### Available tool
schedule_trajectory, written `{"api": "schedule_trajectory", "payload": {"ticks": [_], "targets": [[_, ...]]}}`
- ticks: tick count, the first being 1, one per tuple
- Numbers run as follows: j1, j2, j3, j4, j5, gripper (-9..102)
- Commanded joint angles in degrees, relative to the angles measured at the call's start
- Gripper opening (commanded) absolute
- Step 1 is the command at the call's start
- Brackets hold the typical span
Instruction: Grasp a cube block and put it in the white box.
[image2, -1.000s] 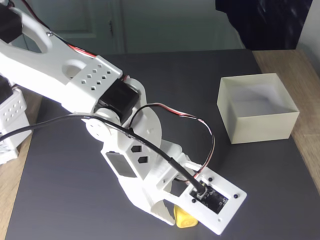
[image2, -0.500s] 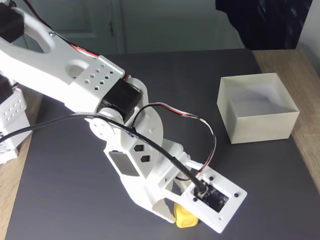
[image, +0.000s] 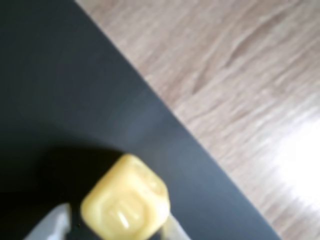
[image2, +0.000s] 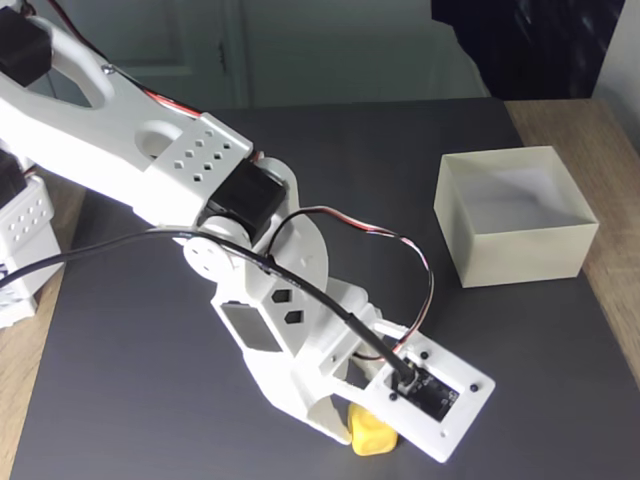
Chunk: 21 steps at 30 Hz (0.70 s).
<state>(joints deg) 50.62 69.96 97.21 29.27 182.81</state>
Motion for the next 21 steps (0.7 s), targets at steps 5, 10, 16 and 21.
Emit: {"api": "schedule_trajectory", "payload": {"ticks": [5,10,16,21], "targets": [[-1.41,1.23,-6.50,-1.14,-2.29,28],[-1.23,-0.09,-8.44,0.26,-2.64,25],[-0.88,-1.05,-8.44,1.49,-2.29,20],[-0.62,-2.11,-8.35,1.58,-1.76,20]]}}
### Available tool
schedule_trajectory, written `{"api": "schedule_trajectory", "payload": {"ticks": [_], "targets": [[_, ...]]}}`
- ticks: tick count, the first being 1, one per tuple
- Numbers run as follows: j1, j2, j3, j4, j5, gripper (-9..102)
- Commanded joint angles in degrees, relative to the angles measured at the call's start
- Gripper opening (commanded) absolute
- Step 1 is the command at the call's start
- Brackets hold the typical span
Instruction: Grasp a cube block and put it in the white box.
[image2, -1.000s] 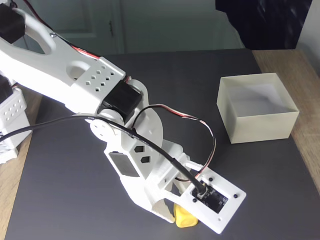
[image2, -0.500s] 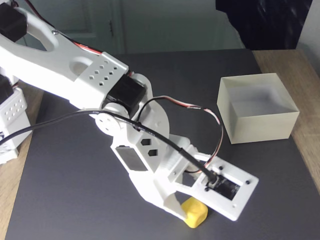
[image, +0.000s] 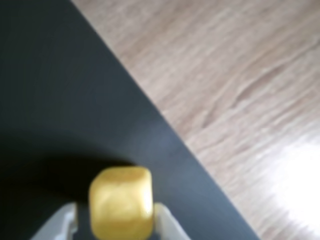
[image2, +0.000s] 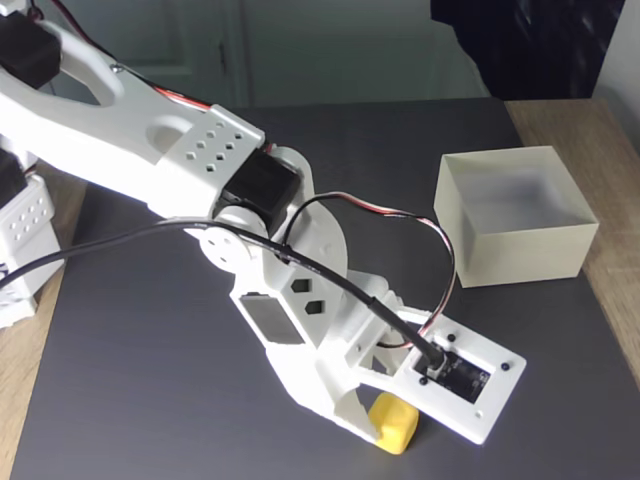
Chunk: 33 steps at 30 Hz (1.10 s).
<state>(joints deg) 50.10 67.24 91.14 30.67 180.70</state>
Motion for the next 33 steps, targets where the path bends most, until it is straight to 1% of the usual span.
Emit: {"api": "schedule_trajectory", "payload": {"ticks": [1,18,23,33], "targets": [[-0.09,0.44,-2.11,0.18,0.35,20],[-0.26,-1.32,-2.37,-1.14,0.88,14],[-1.41,-1.41,-2.55,-1.14,0.35,0],[-2.99,-1.05,-2.72,-0.35,1.23,0]]}}
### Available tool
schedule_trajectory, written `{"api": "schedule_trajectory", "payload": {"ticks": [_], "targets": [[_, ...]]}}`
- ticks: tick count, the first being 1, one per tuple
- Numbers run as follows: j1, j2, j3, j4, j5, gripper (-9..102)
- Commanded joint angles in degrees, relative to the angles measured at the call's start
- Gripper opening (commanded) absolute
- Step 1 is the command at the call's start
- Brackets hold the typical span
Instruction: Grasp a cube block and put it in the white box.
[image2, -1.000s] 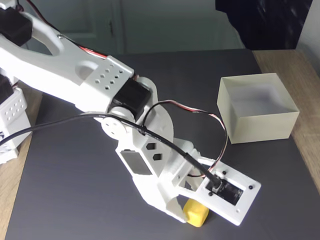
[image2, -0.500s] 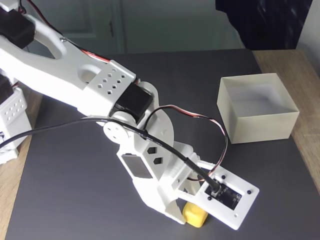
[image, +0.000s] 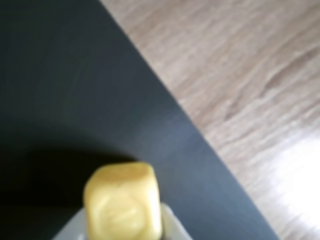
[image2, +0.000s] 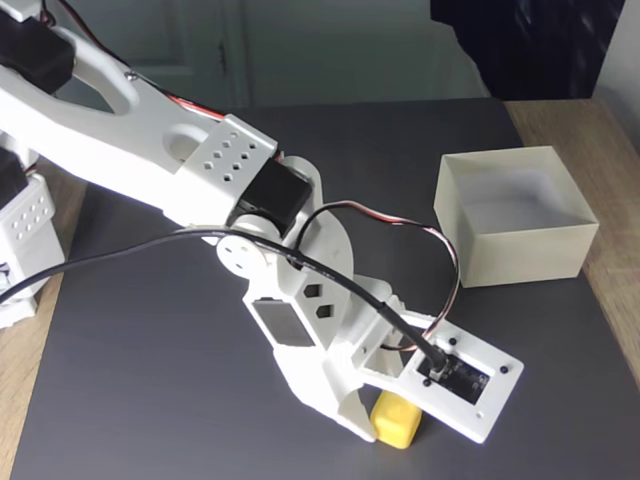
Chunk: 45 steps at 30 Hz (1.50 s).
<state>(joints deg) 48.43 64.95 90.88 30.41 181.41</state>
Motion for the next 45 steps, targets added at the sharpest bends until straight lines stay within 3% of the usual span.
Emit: {"api": "schedule_trajectory", "payload": {"ticks": [1,11,22,32,41,45], "targets": [[-1.49,1.49,-2.46,0.00,0.79,0],[-6.42,9.23,-3.78,-0.53,1.49,0],[-19.42,13.97,-16.88,-3.60,0.62,0],[-29.18,2.02,-36.21,-3.78,-0.97,0],[-30.94,-12.30,-53.61,0.18,-2.20,0],[-30.76,-14.41,-54.67,1.05,-2.20,0]]}}
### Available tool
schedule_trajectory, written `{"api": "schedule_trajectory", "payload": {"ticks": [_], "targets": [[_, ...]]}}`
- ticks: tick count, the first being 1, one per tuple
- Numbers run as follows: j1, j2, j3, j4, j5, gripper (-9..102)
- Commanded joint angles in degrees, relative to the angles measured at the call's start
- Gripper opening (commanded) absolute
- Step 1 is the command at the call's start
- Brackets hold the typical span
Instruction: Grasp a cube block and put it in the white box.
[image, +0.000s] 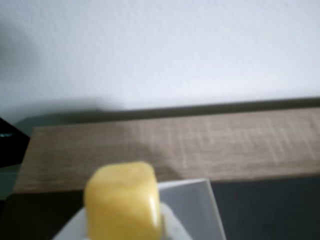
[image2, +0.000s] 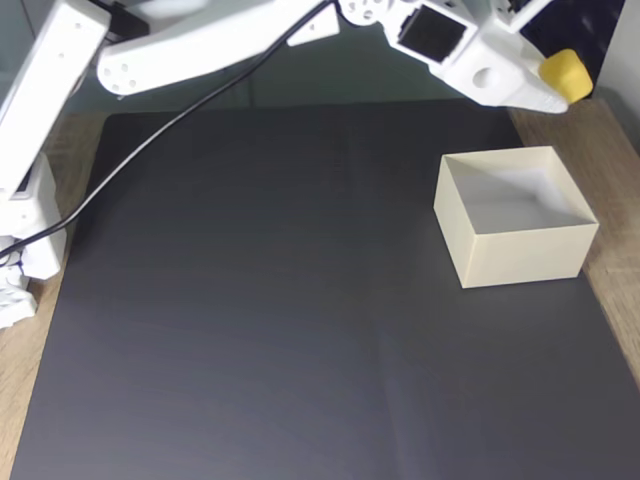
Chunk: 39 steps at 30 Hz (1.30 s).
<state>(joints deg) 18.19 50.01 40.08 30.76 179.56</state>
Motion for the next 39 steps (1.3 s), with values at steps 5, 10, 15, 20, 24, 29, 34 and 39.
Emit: {"api": "schedule_trajectory", "payload": {"ticks": [5,10,15,20,24,29,34,39], "targets": [[-0.53,-0.62,-3.87,3.69,0.09,0],[-0.70,-0.79,-3.87,5.19,0.18,0],[0.09,-0.88,-3.87,5.45,0.26,0],[1.23,-0.97,-3.96,5.36,0.62,6],[2.29,-1.14,-3.96,4.83,0.97,25],[3.43,-1.49,-3.96,4.92,1.14,32],[3.96,-1.49,-3.96,5.10,1.49,33],[3.87,-1.05,-3.96,6.06,1.76,27]]}}
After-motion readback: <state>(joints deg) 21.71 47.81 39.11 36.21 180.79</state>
